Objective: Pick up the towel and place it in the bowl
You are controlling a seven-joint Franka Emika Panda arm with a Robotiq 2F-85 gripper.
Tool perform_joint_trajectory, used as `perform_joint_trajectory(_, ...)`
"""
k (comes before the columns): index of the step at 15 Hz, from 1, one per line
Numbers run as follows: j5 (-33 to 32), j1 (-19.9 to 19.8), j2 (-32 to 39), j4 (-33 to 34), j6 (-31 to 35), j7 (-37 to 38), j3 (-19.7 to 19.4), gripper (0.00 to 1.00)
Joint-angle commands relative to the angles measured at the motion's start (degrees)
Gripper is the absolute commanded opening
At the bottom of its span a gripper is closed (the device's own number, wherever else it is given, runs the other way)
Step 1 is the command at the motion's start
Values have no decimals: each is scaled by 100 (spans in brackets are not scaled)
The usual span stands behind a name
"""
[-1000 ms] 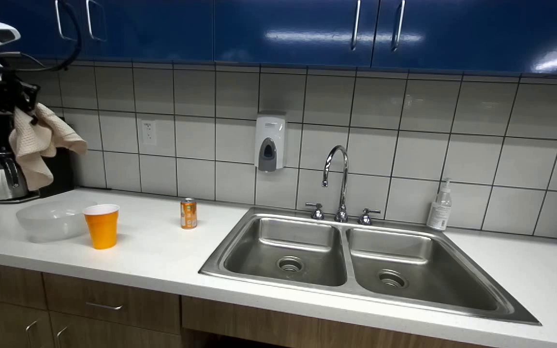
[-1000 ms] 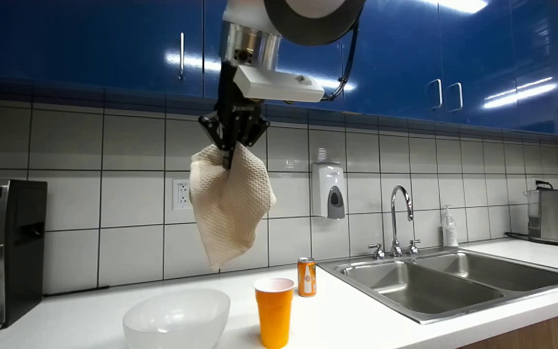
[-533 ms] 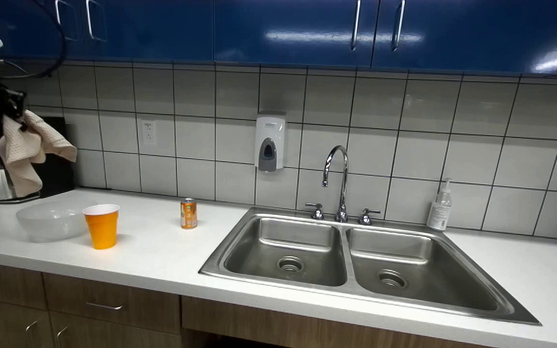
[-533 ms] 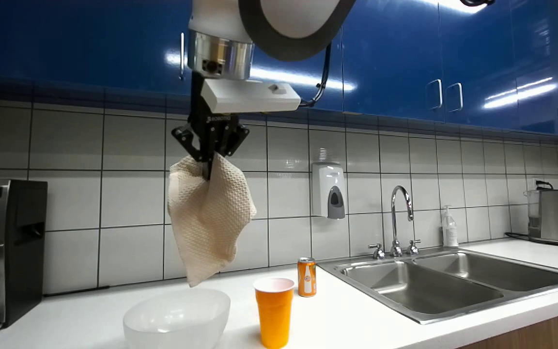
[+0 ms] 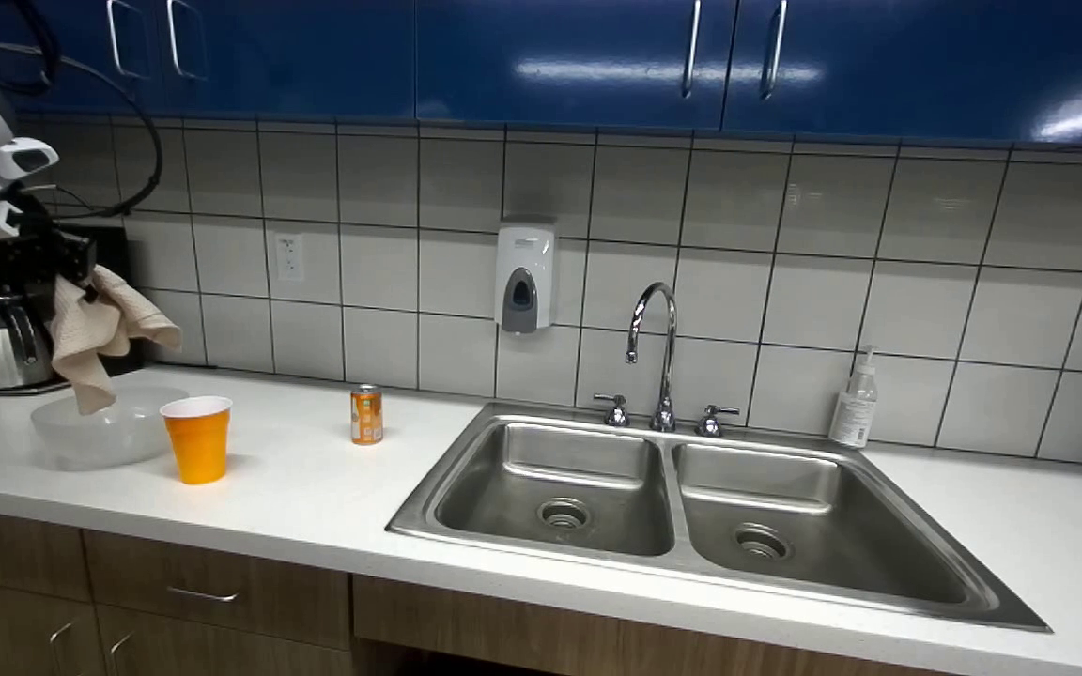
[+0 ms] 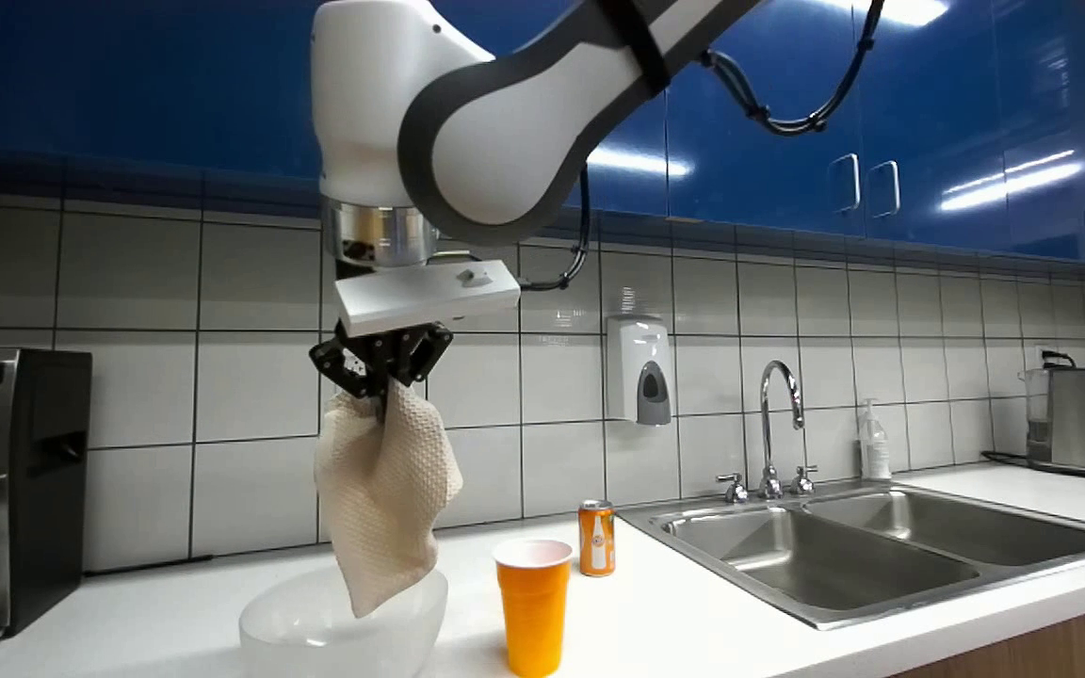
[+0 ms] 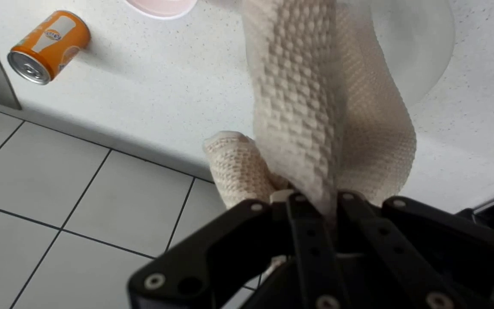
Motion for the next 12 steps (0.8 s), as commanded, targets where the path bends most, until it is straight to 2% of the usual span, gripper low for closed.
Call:
perform_joint_trajectory(1, 9, 527, 528, 751, -401, 118, -338, 1)
perform_joint_trajectory(5, 38, 873, 975, 1182, -536, 74, -609, 1)
perform_joint_trajectory(12, 411, 1044, 1368, 1293, -543, 2, -886, 1)
